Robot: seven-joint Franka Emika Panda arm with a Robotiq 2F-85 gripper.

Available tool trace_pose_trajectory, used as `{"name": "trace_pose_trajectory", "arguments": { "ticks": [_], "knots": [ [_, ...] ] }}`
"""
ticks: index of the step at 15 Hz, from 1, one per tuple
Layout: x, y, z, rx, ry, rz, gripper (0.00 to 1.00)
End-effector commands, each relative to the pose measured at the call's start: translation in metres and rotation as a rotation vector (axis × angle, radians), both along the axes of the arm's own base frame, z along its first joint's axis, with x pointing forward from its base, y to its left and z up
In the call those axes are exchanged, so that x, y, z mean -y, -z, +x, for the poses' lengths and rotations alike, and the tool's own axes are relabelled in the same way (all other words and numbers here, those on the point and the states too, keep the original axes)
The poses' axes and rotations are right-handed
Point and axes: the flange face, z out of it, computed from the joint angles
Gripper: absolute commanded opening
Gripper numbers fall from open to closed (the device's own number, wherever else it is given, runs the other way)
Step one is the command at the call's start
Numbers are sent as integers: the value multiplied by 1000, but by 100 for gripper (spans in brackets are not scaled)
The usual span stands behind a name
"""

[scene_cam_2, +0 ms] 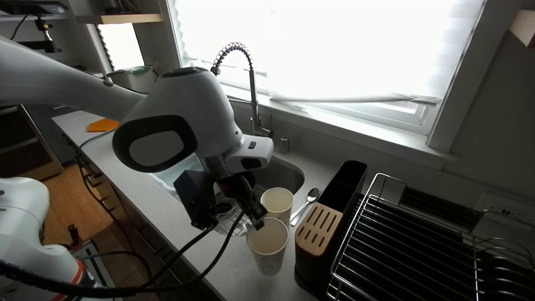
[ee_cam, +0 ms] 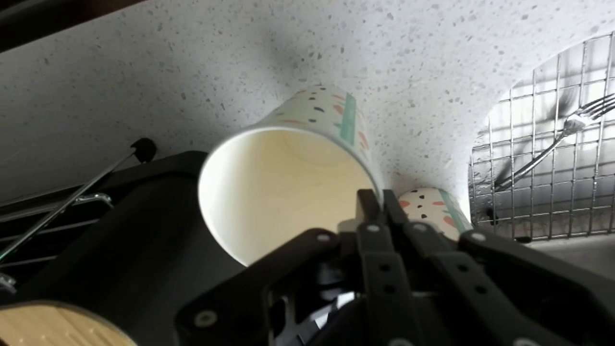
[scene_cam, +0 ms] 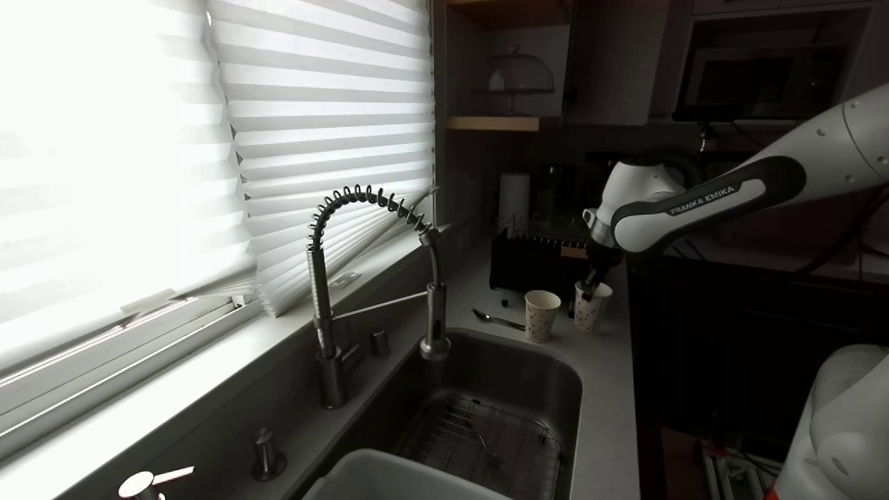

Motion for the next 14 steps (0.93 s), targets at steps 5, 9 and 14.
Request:
{"name": "trace_pose_trajectory", "arguments": {
  "ticks": [5, 9, 14],
  "knots": [
    [-33, -78, -13, 3, -80, -35, 1],
    [-51, -121, 6, 105, -108, -98, 1],
    [-73, -134, 41, 148, -138, -102, 1]
  ]
}}
